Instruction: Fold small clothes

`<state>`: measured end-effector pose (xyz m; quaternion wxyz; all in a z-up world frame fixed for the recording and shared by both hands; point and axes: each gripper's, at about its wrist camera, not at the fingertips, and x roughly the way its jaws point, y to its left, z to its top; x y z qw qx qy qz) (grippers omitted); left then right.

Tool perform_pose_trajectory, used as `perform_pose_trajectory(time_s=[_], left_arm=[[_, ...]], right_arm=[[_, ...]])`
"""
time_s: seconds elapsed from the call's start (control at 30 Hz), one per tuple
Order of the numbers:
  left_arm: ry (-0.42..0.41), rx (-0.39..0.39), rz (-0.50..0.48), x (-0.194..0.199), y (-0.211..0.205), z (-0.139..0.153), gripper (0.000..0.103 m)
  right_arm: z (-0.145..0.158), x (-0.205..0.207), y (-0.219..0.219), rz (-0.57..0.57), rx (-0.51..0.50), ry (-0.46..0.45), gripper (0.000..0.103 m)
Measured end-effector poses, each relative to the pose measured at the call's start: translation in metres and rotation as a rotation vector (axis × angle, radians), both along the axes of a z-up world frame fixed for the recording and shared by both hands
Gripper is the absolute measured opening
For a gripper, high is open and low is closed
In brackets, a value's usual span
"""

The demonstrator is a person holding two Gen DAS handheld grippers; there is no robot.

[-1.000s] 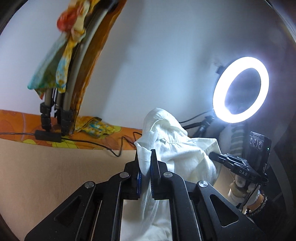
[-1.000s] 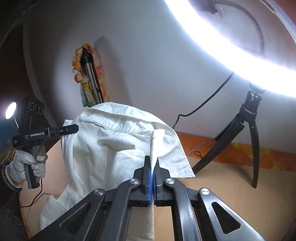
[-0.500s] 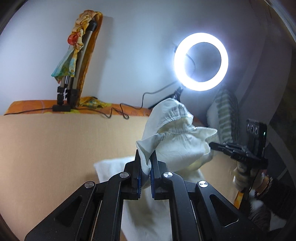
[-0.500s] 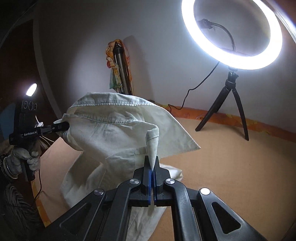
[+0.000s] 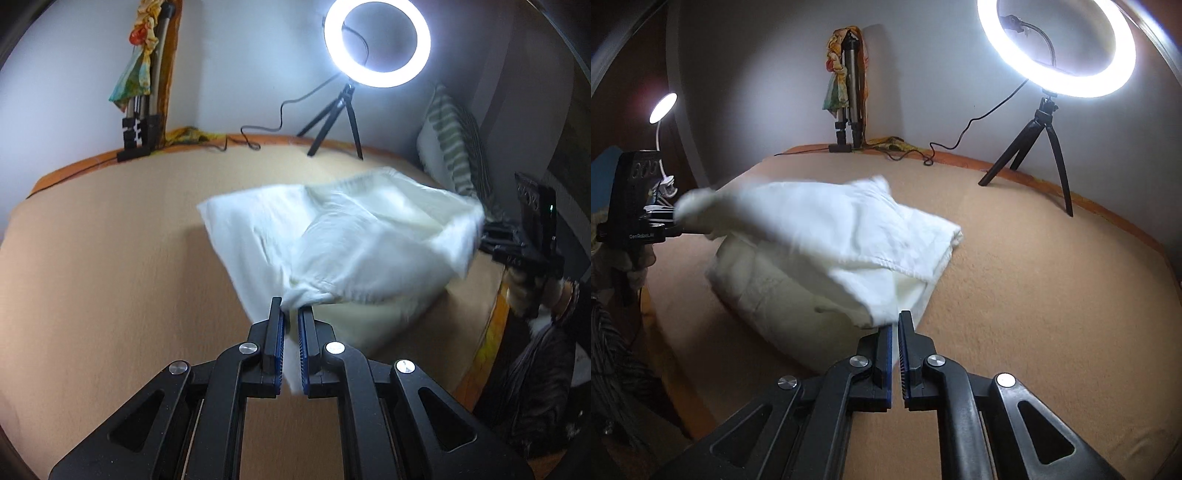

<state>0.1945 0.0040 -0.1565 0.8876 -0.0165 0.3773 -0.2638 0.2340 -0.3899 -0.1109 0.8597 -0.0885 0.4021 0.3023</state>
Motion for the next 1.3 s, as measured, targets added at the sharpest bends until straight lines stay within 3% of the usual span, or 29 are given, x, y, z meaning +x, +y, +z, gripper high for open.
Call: perform_pose_trajectory(time_s=[0.1, 0.23, 0.27, 0.33, 0.37, 0.4, 0.43, 0.6, 0.73, 0.77, 0.8, 0.87, 0.97, 1.13, 1.23, 1.3], left_arm=[[0.024, -0.003, 0.014, -0.015, 0.011, 0.000, 0.006], [0.048, -0.100, 0.068, -0.023, 0.027, 0.008, 0.006], [0.053, -0.124, 0.079, -0.023, 0.028, 0.009, 0.011], [0.070, -0.169, 0.104, -0.016, 0.027, 0.012, 0.029], [0.086, -0.185, 0.124, -0.010, 0.026, 0.012, 0.045], [0.103, -0.219, 0.143, -0.005, 0.027, 0.010, 0.047], [0.131, -0.267, 0.156, 0.001, 0.029, 0.007, 0.047], [0.281, -0.431, 0.225, 0.023, 0.041, -0.016, 0.047], [0.361, -0.524, 0.247, 0.032, 0.046, -0.035, 0.044], [0.367, -0.542, 0.241, 0.032, 0.045, -0.037, 0.034], [0.372, -0.546, 0.231, 0.032, 0.043, -0.038, 0.018], [0.338, -0.488, 0.225, 0.030, 0.037, -0.032, 0.004], [0.293, -0.431, 0.221, 0.026, 0.032, -0.018, 0.003], [0.244, -0.324, 0.198, 0.014, 0.025, 0.001, 0.002], [0.280, -0.224, 0.203, 0.007, 0.020, -0.021, 0.002], [0.334, -0.211, 0.232, 0.007, 0.024, -0.044, 0.001]], right_arm=[[0.007, -0.011, -0.018, -0.015, 0.013, 0.022, 0.004], [0.011, -0.010, -0.044, -0.104, 0.095, 0.089, 0.014], [0.010, -0.006, -0.048, -0.131, 0.136, 0.126, 0.024], [0.005, 0.002, -0.052, -0.168, 0.218, 0.201, 0.027], [0.001, 0.007, -0.052, -0.181, 0.253, 0.237, 0.031], [-0.002, 0.011, -0.051, -0.194, 0.286, 0.270, 0.035], [-0.007, 0.016, -0.050, -0.209, 0.319, 0.303, 0.040], [-0.029, 0.030, -0.047, -0.230, 0.472, 0.471, 0.043], [-0.040, 0.036, -0.037, -0.232, 0.447, 0.507, 0.042], [-0.042, 0.036, -0.033, -0.225, 0.432, 0.512, 0.038], [-0.043, 0.037, -0.029, -0.212, 0.416, 0.514, 0.033], [-0.042, 0.036, -0.023, -0.205, 0.373, 0.495, 0.014], [-0.034, 0.040, -0.024, -0.206, 0.351, 0.479, 0.004], [-0.012, 0.045, -0.042, -0.194, 0.441, 0.451, 0.001], [-0.017, 0.045, -0.046, -0.196, 0.434, 0.457, 0.000], [-0.037, 0.045, -0.045, -0.223, 0.390, 0.506, 0.000]])
